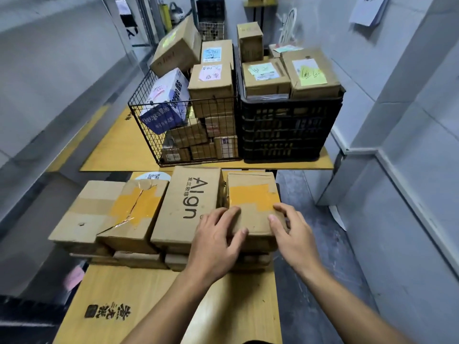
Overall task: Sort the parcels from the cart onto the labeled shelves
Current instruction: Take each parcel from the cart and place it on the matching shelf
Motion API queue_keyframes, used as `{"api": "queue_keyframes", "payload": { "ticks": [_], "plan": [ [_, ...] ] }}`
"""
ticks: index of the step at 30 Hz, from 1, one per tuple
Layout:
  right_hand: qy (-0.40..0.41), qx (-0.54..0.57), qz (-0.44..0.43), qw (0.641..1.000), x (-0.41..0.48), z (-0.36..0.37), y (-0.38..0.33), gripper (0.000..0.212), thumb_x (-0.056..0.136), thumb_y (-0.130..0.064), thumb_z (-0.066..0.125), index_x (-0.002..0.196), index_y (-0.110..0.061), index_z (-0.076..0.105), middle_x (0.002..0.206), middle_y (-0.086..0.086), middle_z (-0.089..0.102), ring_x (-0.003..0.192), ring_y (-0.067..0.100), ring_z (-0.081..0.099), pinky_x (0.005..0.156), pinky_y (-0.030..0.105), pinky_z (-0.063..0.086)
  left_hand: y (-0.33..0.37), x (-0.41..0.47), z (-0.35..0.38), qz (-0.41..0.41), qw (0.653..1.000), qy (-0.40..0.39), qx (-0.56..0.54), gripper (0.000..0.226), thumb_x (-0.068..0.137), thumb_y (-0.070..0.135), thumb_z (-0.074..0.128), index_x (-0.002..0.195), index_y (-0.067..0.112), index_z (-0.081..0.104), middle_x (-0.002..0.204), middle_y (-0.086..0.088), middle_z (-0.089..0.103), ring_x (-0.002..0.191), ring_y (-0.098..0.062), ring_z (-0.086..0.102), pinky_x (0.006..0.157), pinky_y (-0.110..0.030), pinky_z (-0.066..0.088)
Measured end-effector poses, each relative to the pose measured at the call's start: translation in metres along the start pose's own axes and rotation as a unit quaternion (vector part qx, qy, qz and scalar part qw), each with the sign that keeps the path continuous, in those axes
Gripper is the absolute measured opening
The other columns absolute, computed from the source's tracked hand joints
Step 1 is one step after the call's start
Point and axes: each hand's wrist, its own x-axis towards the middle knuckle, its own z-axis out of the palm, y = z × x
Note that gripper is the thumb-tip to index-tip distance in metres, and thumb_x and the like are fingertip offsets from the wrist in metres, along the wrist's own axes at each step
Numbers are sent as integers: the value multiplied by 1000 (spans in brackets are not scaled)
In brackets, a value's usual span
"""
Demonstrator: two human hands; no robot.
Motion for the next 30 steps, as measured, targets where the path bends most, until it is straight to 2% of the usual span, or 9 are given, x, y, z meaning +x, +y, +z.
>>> {"api": "queue_keyframes", "payload": {
  "ticks": [4, 8, 11, 15, 20, 23, 25, 28, 30],
  "plan": [
    [25, 78, -2, 997, -3, -20, 0, 26, 98, -33, 60, 124, -34, 56, 119, -10, 53, 108, 7, 55, 83, 24, 46, 27, -10, -1, -24, 988, 40, -150, 51, 88, 56, 46, 137, 42, 48, 133, 19, 44, 126, 3, 39, 102, -21, 35],
    [14, 127, -28, 991, -13, -45, 8, 26, 96, -36, 62, 117, -47, 53, 119, -20, 53, 110, 7, 57, 88, 31, 50, 57, -23, 5, -53, 930, 102, -350, 40, 92, 44, 52, 131, 40, 55, 131, 17, 55, 127, -4, 49, 103, -26, 44],
    [14, 173, -35, 984, -23, -65, 17, 29, 97, -31, 62, 116, -52, 54, 123, -21, 54, 115, 8, 56, 94, 32, 50, 76, -35, 18, -71, 916, 144, -367, 37, 93, 28, 56, 127, 41, 58, 130, 12, 59, 125, -9, 53, 104, -44, 47],
    [3, 224, -39, 974, -41, -87, 36, 29, 95, -37, 61, 119, -53, 60, 128, -11, 58, 118, 14, 59, 102, 44, 51, 93, -53, 35, -125, 916, 145, -354, 45, 89, 39, 63, 130, 49, 50, 135, 14, 53, 126, -2, 50, 107, -43, 45],
    [-34, 201, -50, 978, -62, -104, 53, 37, 95, -42, 50, 129, -55, 56, 138, -10, 55, 128, 15, 55, 109, 50, 45, 122, -72, 50, -132, 851, 92, -500, 56, 87, 35, 61, 139, 43, 39, 143, 10, 49, 131, -9, 50, 110, -43, 41],
    [-67, 145, -45, 986, -68, -113, 58, 32, 102, -35, 48, 125, -57, 56, 141, -14, 50, 132, 5, 48, 114, 40, 40, 132, -78, 56, -130, 865, 103, -474, 65, 84, 32, 67, 141, 42, 37, 140, 6, 53, 126, -12, 55, 106, -46, 46],
    [-87, 119, -11, 989, -69, -119, 60, 29, 98, -51, 51, 127, -50, 55, 146, -8, 48, 134, 4, 44, 115, 34, 36, 135, -81, 58, -125, 887, 106, -431, 72, 77, 38, 74, 138, 51, 37, 136, 9, 57, 122, -11, 58, 101, -45, 50],
    [-134, 200, 21, 971, -74, -119, 59, 87, 73, -84, 56, 140, -29, 52, 139, -9, 59, 129, 7, 53, 112, 42, 43, 140, -85, 62, -112, 906, 95, -397, 75, 76, 42, 75, 142, 47, 39, 135, 8, 57, 122, -14, 58, 95, -47, 53],
    [-126, 260, 36, 957, -78, -117, 60, 91, 66, -83, 66, 138, -28, 51, 129, -8, 66, 123, 13, 61, 106, 48, 48, 146, -87, 62, -96, 908, 89, -398, 69, 80, 41, 71, 143, 40, 43, 139, 5, 54, 125, -14, 55, 95, -46, 54]
  ]
}}
